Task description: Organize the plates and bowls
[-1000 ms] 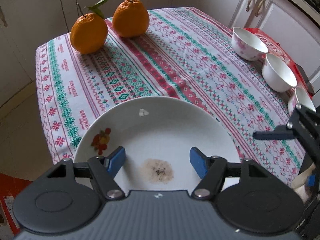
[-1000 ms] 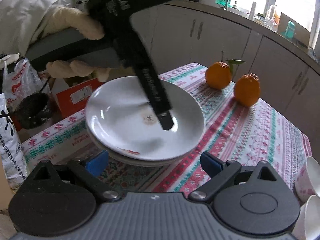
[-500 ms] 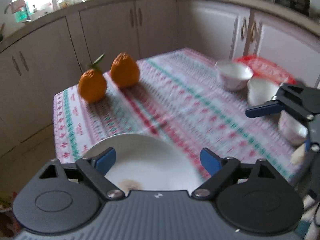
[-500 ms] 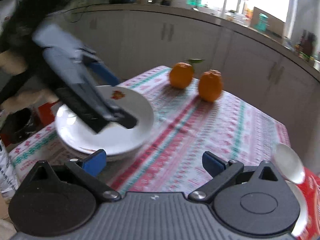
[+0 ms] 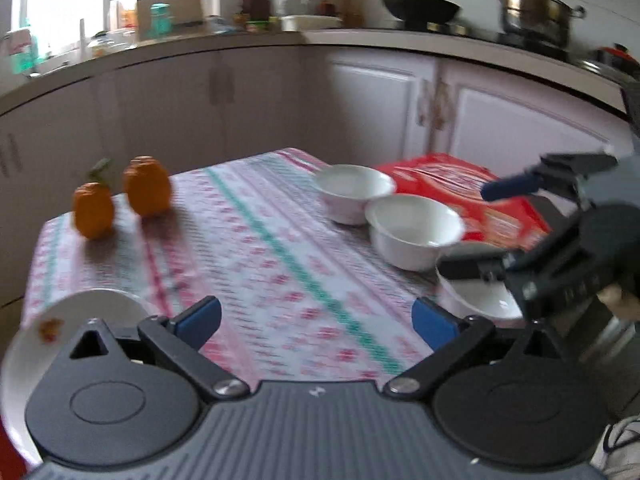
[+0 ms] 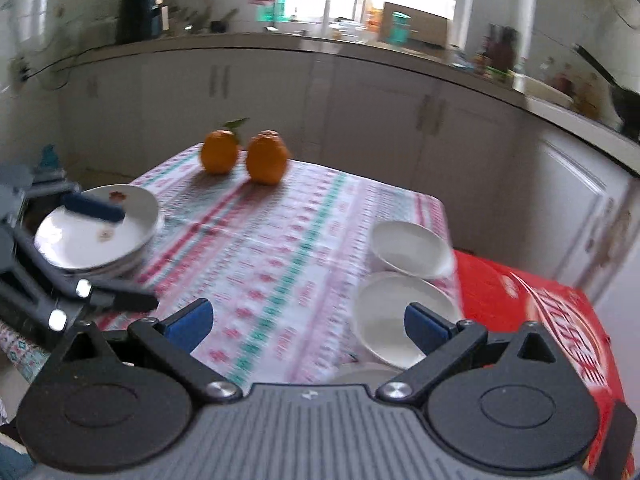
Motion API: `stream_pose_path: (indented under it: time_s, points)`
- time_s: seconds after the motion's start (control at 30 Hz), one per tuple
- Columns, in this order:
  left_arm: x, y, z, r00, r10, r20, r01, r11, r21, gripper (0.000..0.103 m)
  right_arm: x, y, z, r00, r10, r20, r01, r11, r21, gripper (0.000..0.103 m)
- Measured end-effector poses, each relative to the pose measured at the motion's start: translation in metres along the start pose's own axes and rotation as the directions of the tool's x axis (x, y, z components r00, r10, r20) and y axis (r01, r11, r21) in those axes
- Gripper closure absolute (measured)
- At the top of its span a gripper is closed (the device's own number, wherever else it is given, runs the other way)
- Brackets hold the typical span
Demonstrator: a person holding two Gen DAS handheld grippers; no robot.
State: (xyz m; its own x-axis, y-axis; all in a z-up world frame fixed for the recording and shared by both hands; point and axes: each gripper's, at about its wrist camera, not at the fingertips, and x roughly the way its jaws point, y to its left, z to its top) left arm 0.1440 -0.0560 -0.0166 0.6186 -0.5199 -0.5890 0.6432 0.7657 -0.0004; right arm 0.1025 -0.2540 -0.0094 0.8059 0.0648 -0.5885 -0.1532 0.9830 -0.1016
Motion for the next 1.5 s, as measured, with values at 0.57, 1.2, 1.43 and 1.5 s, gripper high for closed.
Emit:
stream_pose_path:
  time_s: [0.57, 1.2, 1.43, 1.5]
  points:
    - [0.073, -0.107, -0.032, 0.991, -0.131, -0.031, 0.134, 0.962, 0.239, 0.006, 0.009, -0.07, -0.055, 0.985, 0.116, -0.128, -0.083, 0.968, 0.238, 0.007]
    - [0.081, -0.123, -0.035, 0.978, -0.206, -0.035, 0.207, 0.94, 0.271, 0.024, 0.023, -0.084, -0.061, 0.971, 0.18, -0.159, -0.124, 0.942, 0.312, 0.033]
    - [0.076, -0.12, -0.033, 0.978, -0.207, -0.032, 0.207, 0.941, 0.268, 0.024, 0.019, -0.079, -0.057, 0.972, 0.18, -0.154, -0.127, 0.945, 0.302, 0.033]
    - [0.071, -0.117, -0.032, 0.979, -0.2, -0.026, 0.2, 0.941, 0.273, 0.024, 0.017, -0.076, -0.054, 0.971, 0.187, -0.148, -0.137, 0.945, 0.297, 0.033]
